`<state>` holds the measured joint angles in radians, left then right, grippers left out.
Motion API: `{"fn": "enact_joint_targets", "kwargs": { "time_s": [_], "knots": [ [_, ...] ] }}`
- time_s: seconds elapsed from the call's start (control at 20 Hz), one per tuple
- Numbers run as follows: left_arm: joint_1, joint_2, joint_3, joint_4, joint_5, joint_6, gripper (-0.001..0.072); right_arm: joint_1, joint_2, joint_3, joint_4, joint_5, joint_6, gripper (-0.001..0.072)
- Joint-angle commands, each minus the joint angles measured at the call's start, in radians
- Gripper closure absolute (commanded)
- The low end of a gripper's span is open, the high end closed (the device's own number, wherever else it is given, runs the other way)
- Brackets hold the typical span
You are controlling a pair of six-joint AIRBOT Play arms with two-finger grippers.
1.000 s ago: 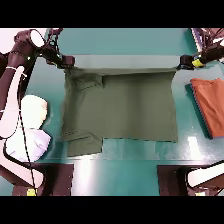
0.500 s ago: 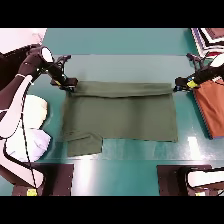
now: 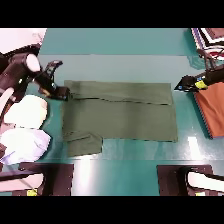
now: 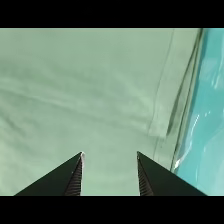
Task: Fold the shirts.
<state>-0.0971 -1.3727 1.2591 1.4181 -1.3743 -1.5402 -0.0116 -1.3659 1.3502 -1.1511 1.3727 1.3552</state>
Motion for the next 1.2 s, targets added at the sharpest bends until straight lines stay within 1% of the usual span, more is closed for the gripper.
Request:
{"fn": "enact_joint_targets", "kwargs": {
  "time_s": [0.0,0.1,0.2,0.3,0.35,0.45,0.6,0.7,0.8,0.95,1.0,1.05,1.1,1.15],
  "knots": [
    [0.0,0.251,-0.317,0.011,0.033,-0.06,0.0322,-0.002,0.144,-0.109,0.008,0.0,0.001,0.0322],
    [0.0,0.39,-0.495,0.003,0.04,-0.12,0.0322,-0.002,0.208,-0.176,0.008,-0.035,0.001,0.0323],
    [0.0,0.517,-0.644,-0.054,0.059,-0.161,0.0322,-0.002,0.256,-0.226,0.008,-0.058,0.001,0.0323],
    [0.0,0.598,-0.742,-0.107,0.089,-0.191,0.0321,-0.002,0.279,-0.247,0.008,-0.058,0.001,0.0322],
    [0.0,0.622,-0.776,-0.128,0.106,-0.192,0.0321,-0.002,0.288,-0.254,0.009,-0.06,0.001,0.0322],
    [0.0,0.637,-0.827,-0.169,0.153,-0.192,0.0321,-0.002,0.305,-0.266,0.008,-0.065,0.001,0.0323],
    [0.0,0.637,-0.876,-0.246,0.279,-0.191,0.0322,-0.002,0.311,-0.267,0.009,-0.063,0.001,0.0323],
    [0.0,0.637,-0.896,-0.266,0.34,-0.191,0.0322,0.0,0.311,-0.267,0.01,-0.062,0.001,0.0323],
    [0.0,0.637,-0.9,-0.267,0.368,-0.192,0.0322,0.0,0.31,-0.267,0.026,-0.061,0.001,0.0323],
    [0.0,0.637,-0.9,-0.265,0.37,-0.192,0.0326,0.0,0.31,-0.267,0.035,-0.062,0.001,0.0322],
    [0.0,0.637,-0.9,-0.265,0.372,-0.192,0.0413,0.0,0.31,-0.267,0.035,-0.062,0.001,0.0323],
    [0.0,0.637,-0.9,-0.265,0.373,-0.191,0.0591,0.0,0.31,-0.267,0.035,-0.061,0.001,0.0323],
    [0.0,0.637,-0.9,-0.265,0.385,-0.191,0.068,0.0,0.311,-0.267,0.035,-0.061,0.001,0.0323],
    [0.0,0.637,-0.895,-0.266,0.39,-0.192,0.0681,0.0,0.311,-0.267,0.034,-0.06,0.001,0.0323]
  ]
}}
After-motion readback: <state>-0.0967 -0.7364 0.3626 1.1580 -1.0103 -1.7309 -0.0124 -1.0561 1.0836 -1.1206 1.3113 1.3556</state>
